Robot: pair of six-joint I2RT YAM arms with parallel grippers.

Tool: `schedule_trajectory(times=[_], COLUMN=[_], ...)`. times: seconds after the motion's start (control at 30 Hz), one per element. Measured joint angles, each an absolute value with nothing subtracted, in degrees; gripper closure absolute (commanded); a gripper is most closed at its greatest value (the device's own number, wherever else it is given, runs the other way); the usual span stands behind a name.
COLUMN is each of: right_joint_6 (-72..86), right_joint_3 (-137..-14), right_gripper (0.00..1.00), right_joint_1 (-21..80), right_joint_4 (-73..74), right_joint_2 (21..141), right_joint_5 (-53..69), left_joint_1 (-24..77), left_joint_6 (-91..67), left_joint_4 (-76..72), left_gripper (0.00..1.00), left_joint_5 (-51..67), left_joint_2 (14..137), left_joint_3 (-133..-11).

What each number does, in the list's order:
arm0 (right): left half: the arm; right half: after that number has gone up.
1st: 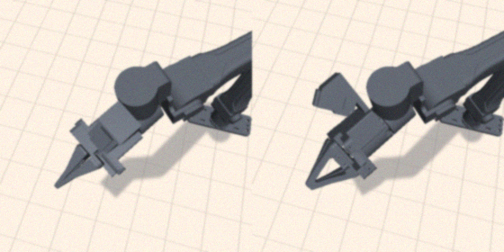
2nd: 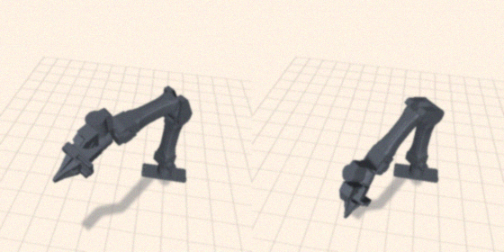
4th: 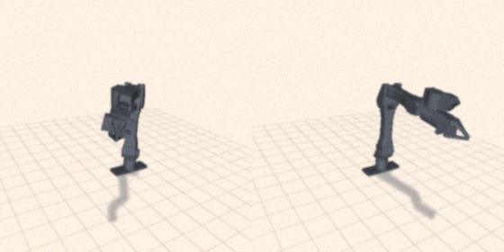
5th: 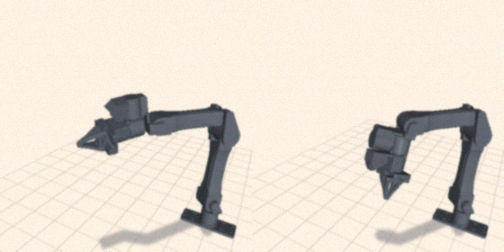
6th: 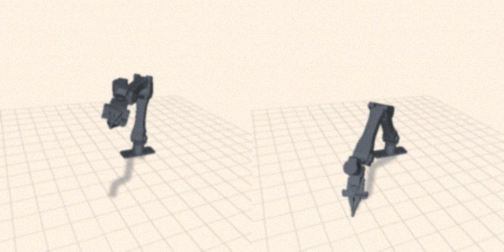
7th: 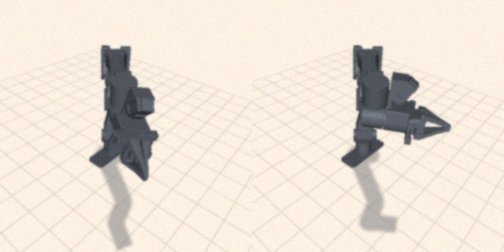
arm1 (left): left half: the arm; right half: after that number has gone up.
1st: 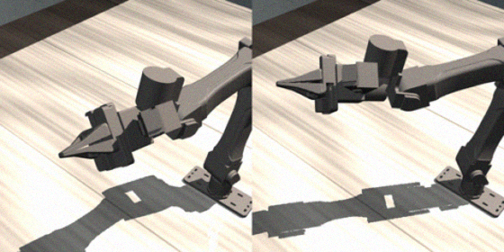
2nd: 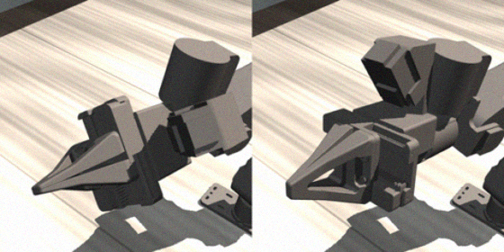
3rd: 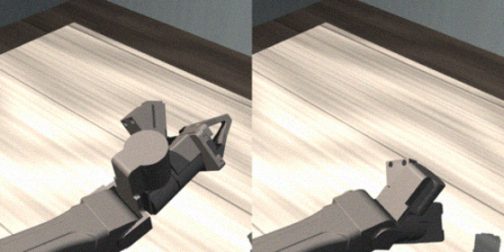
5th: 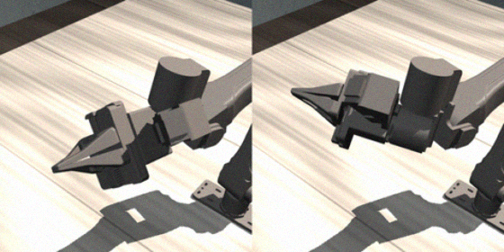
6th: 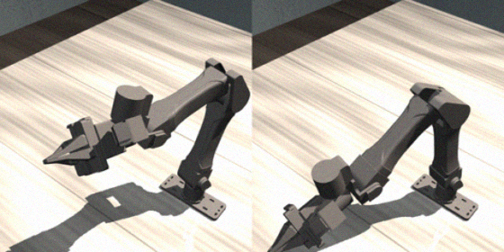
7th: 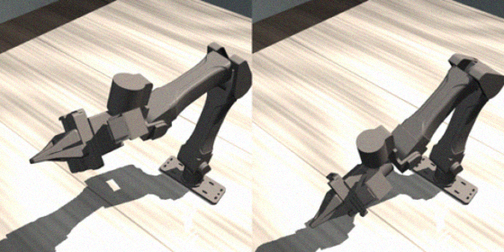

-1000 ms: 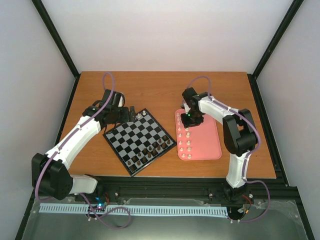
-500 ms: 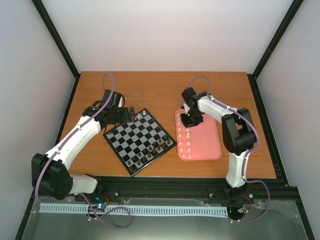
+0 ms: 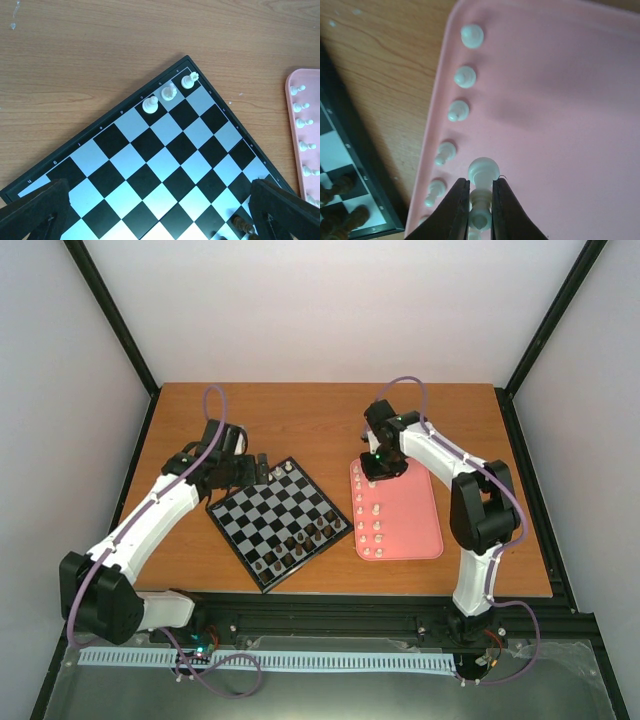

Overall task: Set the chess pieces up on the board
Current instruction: Pick up the chess piece from the storage box, then place the chess piece in the storage box.

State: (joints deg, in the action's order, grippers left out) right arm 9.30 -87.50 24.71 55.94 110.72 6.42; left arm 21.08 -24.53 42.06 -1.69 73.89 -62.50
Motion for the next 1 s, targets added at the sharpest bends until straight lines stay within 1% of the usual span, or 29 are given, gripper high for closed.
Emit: schedule_trajectory(times=[0.2, 0.43, 0.63, 0.9, 0.93, 1.0], right_joint_6=[9.3, 9.3, 9.3, 9.3, 9.3, 9.2], right_joint_3=[-90.4, -90.3, -89.8, -88.3, -88.1, -87.7], right_gripper=[0.93, 0.93, 0.93, 0.89, 0.88, 0.82], right_joint_1=[24.7, 24.7, 24.7, 24.7, 24.7, 24.7], right_joint_4=[56.9, 57.0, 55.0, 52.8, 52.6, 52.4], right_joint_2=[109.8, 111.0, 113.3, 115.1, 115.2, 115.5], right_joint_5=[5.6, 1.1, -0.4, -0.7, -0.7, -0.7], left_joint_1=[21.1, 21.1, 21.1, 21.1, 21.1, 21.1], left_joint_6=[-24.2, -24.2, -24.2, -24.2, -24.2, -24.2], left_joint_4=[42.1, 42.1, 42.3, 43.1, 43.2, 43.4], left_gripper=[0.00, 0.00, 0.00, 0.00, 0.00, 0.00], left_joint_5=[-1.7, -1.7, -1.7, -1.7, -1.7, -1.7], left_joint_2=[73.3, 72.8, 72.5, 72.5, 72.5, 72.5], left_joint_3=[-62.5, -62.4, -62.4, -62.4, -62.4, -62.4])
